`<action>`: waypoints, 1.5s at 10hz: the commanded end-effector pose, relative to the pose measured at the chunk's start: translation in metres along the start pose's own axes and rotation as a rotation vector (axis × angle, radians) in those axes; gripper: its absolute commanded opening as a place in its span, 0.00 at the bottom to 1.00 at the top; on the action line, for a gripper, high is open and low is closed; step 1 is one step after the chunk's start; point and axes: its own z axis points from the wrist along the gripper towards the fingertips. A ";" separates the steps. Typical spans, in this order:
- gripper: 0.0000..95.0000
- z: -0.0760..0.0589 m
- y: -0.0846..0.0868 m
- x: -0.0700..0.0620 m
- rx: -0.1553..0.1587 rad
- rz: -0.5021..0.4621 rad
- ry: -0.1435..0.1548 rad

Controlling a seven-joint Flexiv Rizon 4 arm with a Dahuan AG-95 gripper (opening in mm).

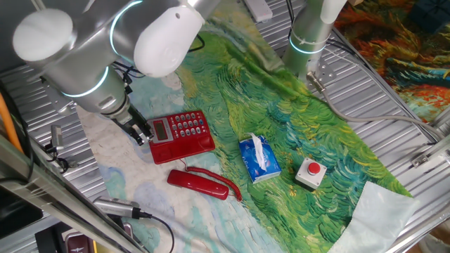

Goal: Place the handset of the telephone on the corresponding phone cradle

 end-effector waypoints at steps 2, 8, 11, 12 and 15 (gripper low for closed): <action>0.00 0.000 0.000 0.001 -0.082 0.057 -0.009; 0.00 0.023 0.053 0.006 -0.032 0.121 -0.050; 0.00 0.039 0.084 0.005 -0.029 0.164 -0.088; 0.00 0.044 0.092 0.004 -0.029 0.180 -0.093; 0.00 0.061 0.113 0.005 -0.037 0.224 -0.102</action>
